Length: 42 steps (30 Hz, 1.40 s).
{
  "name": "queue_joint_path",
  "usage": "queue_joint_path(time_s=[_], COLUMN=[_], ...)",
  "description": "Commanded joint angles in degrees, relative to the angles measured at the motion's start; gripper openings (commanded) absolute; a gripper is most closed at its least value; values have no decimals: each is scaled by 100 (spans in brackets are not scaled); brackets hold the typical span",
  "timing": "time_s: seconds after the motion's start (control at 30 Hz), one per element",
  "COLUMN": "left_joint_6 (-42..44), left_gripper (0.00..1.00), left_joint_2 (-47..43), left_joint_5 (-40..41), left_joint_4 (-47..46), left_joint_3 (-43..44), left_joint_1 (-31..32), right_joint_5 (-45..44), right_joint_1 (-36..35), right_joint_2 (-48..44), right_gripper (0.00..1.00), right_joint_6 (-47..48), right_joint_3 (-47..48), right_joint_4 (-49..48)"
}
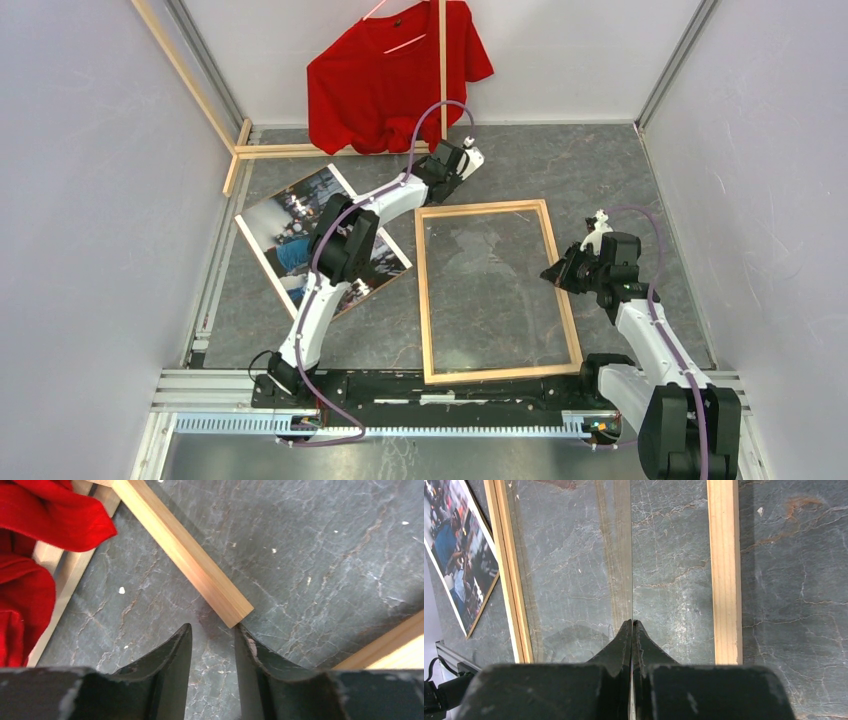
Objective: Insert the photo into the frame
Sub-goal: Move the distractor to the corner of the board, then adjust the photo frame at the center of the board.
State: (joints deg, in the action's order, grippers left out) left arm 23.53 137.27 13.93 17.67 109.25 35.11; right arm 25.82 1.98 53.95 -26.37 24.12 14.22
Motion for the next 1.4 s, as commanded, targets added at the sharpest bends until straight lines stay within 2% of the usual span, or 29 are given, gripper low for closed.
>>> queue_joint_path(time_s=[0.0,0.07,0.13,0.17,0.33,0.43,0.6,0.83,1.37], left_joint_6=[-59,-136,-111,-80,-53,-92,-432,-705,-670], left_gripper=[49,55,69,71,72,71,69,68,68], left_joint_2=[-493,-996,-1570,-1882,-3110,-3553,-3506,-3013,-1864], left_joint_5=[-189,-363,-404,-342,-56,-133,-254,-142,120], left_joint_4=[511,828,1014,1067,1364,1287,934,431,491], left_joint_3=[152,-164,-712,-1013,-2572,-3639,-4393,-4136,-2577], left_joint_1=[7,4,-4,-9,-149,-147,-22,66,66], right_joint_5=[133,142,148,164,58,0,-149,-469,-968], right_joint_1=[-27,-28,-31,-26,-31,-30,-31,-31,-91], right_joint_2=[37,24,-33,-65,-225,-254,-339,-560,-364], right_gripper=[0,0,0,0,0,0,0,0,0], right_joint_6=[-83,-171,-357,-458,-771,-845,-942,-1146,-1680], right_joint_3=[57,43,-54,-108,-189,-171,-238,-337,-691], right_joint_4=[-258,-338,-551,-661,-919,-937,-922,-1034,-1751])
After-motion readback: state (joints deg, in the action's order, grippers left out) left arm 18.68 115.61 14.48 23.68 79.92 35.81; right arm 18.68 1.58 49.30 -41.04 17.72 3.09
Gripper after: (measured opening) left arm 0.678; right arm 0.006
